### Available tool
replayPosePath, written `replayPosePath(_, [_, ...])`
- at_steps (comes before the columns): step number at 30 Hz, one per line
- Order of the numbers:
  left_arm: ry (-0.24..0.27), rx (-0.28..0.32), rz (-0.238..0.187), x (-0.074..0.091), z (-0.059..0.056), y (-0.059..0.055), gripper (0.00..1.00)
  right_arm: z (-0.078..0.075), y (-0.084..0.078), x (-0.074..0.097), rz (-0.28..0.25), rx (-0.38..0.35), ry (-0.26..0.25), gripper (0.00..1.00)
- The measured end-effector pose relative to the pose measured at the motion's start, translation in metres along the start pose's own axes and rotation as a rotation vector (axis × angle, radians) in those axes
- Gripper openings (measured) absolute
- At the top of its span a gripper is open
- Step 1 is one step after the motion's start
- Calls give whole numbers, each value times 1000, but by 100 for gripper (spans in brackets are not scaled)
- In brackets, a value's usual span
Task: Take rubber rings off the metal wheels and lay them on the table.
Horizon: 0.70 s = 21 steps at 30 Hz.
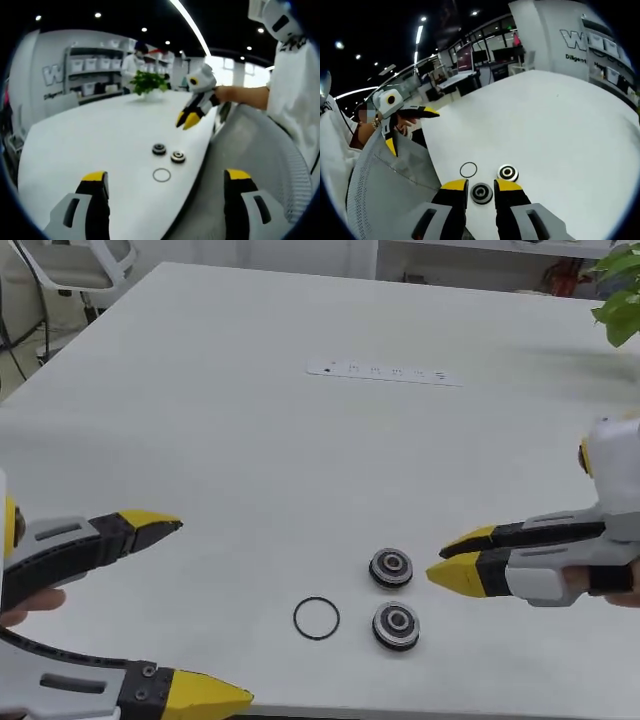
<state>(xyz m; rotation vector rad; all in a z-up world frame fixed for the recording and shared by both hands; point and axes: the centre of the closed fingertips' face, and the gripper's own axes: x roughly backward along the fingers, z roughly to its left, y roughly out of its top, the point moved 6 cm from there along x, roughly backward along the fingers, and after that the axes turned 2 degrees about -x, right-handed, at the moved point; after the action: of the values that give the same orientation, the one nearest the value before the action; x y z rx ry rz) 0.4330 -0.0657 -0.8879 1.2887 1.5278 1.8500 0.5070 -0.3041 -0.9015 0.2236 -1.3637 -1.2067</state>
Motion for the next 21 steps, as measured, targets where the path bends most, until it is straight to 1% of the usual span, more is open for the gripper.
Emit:
replayPosePath(2, [-12, -7, 2, 0, -1, 4, 97, -2, -3, -1, 7, -12, -4, 18])
replayPosePath(3, [-22, -16, 11, 0, -2, 7, 97, -3, -4, -2, 8, -18, -7, 18])
replayPosePath(6, [-30, -60, 29, 1, -2, 12, 97, -6, -11, -5, 24, -41, -13, 18])
replayPosePath(8, [-36, -80, 30, 1, -1, 19, 97, -6, -15, -6, 39, -43, -13, 18])
replayPosePath(11, [-60, -113, 15, 0, -1, 32, 97, -8, -21, -9, 72, -32, -22, 17])
replayPosePath(13, [-78, -140, 26, -2, -2, 37, 96, -9, -24, -10, 96, -30, -29, 17])
replayPosePath(15, [-95, -165, 42, -4, -3, 42, 94, -9, -27, -11, 109, -24, -30, 17])
replayPosePath(16, [-98, -174, 44, -5, -3, 44, 93, -9, -28, -11, 114, -26, -27, 17])
replayPosePath(19, [-118, -230, 55, -14, -4, 52, 91, -9, -30, -12, 124, -25, -23, 17])
replayPosePath(21, [-129, -250, 56, -19, -4, 56, 90, -9, -32, -13, 133, -19, -20, 17])
